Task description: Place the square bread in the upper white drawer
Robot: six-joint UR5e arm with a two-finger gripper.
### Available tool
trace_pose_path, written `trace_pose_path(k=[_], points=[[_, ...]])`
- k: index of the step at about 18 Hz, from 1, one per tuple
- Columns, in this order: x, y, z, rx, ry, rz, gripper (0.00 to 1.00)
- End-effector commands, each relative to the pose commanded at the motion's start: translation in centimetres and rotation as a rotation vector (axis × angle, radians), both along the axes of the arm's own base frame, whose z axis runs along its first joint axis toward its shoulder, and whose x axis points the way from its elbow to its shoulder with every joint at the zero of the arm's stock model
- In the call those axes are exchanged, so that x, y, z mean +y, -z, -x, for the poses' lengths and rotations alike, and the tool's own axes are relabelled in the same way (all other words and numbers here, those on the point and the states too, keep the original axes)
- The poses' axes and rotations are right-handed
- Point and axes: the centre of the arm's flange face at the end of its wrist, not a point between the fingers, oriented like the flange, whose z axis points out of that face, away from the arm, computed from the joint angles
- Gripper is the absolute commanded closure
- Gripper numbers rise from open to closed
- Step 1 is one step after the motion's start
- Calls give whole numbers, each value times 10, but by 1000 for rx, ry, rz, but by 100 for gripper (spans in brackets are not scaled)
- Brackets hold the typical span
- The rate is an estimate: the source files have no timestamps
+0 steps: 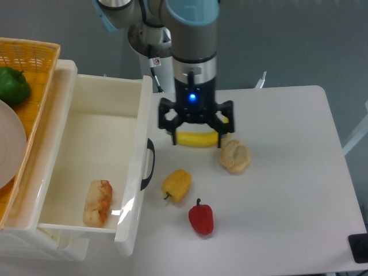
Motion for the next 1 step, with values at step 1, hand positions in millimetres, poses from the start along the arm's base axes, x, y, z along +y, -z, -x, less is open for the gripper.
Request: trace_pose_path(k=[1], points=[[-4, 3, 7, -2, -3, 5, 0]])
